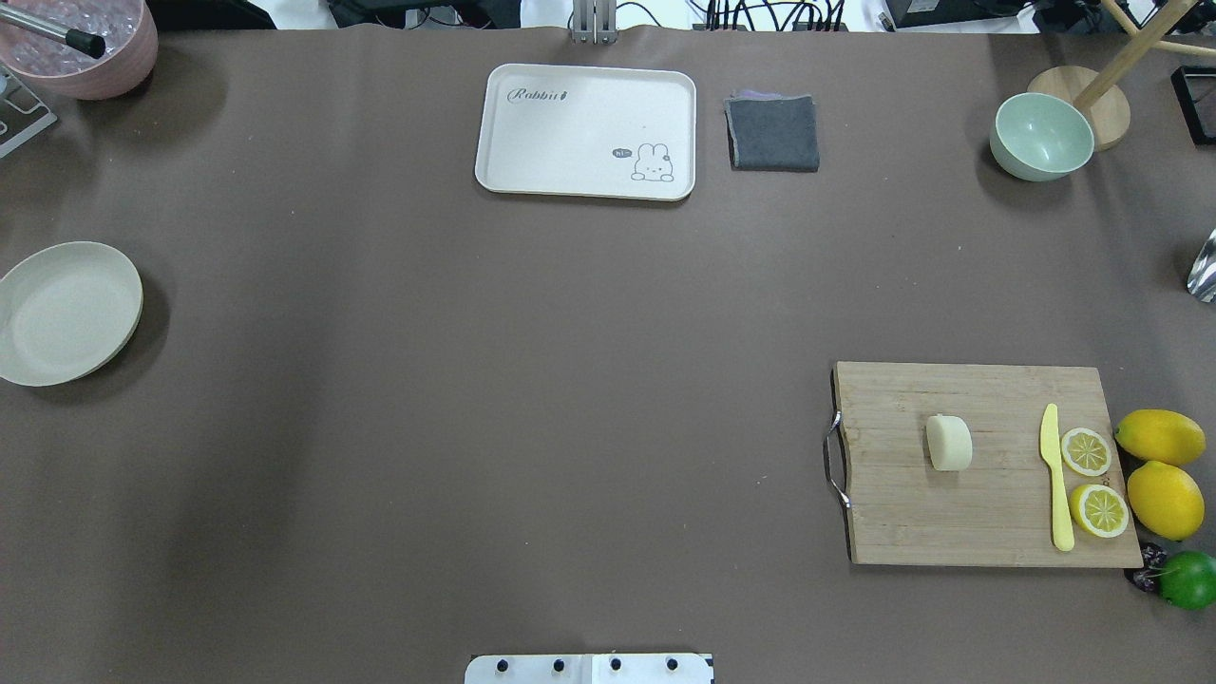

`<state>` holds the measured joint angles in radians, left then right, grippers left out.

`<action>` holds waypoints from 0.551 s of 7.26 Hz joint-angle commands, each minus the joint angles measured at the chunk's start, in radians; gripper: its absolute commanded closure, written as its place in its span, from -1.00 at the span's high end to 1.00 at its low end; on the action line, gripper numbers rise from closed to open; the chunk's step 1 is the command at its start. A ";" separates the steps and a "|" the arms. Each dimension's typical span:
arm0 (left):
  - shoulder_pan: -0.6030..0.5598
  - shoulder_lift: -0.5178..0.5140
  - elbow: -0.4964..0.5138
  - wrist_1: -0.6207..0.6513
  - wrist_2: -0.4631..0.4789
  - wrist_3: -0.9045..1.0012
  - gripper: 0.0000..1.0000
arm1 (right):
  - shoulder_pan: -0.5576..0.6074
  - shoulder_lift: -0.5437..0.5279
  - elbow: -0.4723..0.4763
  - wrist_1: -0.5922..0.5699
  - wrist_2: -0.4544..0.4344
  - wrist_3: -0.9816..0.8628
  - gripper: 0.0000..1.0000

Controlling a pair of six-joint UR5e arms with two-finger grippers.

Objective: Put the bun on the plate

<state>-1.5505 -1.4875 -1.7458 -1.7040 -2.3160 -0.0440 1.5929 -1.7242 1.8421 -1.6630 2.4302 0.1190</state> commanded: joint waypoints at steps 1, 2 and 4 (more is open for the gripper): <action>-0.002 0.004 -0.003 0.001 0.001 0.003 0.95 | 0.001 0.000 0.003 0.000 0.000 0.001 1.00; -0.003 0.006 -0.004 0.001 0.001 0.003 0.95 | 0.001 0.003 0.003 0.002 -0.008 -0.001 0.99; -0.003 0.007 -0.004 0.003 0.001 0.001 0.95 | 0.001 0.008 0.005 0.002 -0.017 -0.007 1.00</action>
<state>-1.5536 -1.4812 -1.7498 -1.7018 -2.3149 -0.0418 1.5938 -1.7191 1.8461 -1.6615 2.4165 0.1149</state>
